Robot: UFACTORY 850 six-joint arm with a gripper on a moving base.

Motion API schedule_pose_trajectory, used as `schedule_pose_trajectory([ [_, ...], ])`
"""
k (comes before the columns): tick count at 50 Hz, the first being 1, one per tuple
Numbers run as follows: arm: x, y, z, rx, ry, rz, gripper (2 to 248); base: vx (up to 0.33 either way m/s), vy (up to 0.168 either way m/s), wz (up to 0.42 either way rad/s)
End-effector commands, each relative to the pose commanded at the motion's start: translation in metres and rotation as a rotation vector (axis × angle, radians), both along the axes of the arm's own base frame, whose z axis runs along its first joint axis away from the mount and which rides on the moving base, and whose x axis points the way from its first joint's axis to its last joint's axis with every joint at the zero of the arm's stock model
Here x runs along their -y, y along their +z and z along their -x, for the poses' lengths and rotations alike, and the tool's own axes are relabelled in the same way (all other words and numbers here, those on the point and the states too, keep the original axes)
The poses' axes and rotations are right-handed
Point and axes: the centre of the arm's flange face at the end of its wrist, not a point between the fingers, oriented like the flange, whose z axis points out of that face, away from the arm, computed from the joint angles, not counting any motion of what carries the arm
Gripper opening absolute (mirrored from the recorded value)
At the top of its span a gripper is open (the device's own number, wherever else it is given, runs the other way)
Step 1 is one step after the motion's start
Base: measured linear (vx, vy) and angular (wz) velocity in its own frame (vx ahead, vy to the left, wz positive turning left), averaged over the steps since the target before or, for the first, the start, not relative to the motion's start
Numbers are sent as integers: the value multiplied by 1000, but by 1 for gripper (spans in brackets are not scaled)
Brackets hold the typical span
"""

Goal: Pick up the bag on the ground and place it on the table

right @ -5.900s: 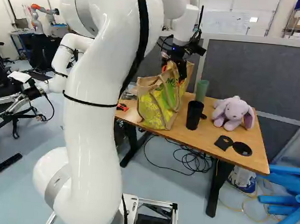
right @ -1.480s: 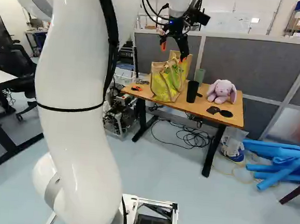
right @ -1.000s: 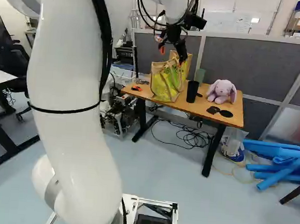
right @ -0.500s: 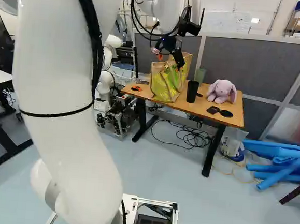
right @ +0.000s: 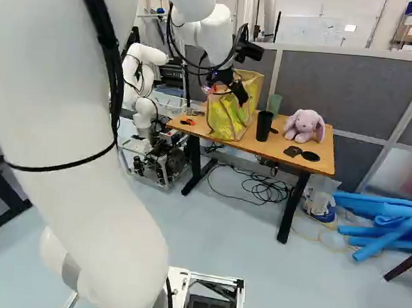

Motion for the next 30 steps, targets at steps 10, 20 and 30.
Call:
schedule_pose_trajectory([
  [10, -15, -27, 17, 47, 33, 54, 247, 0, 0, 0],
  [20, -31, -56, 38, 99, 72, 109, 247, 0, 0, 0],
  [30, -46, -84, 61, 152, 113, 162, 247, 0, 0, 0],
])
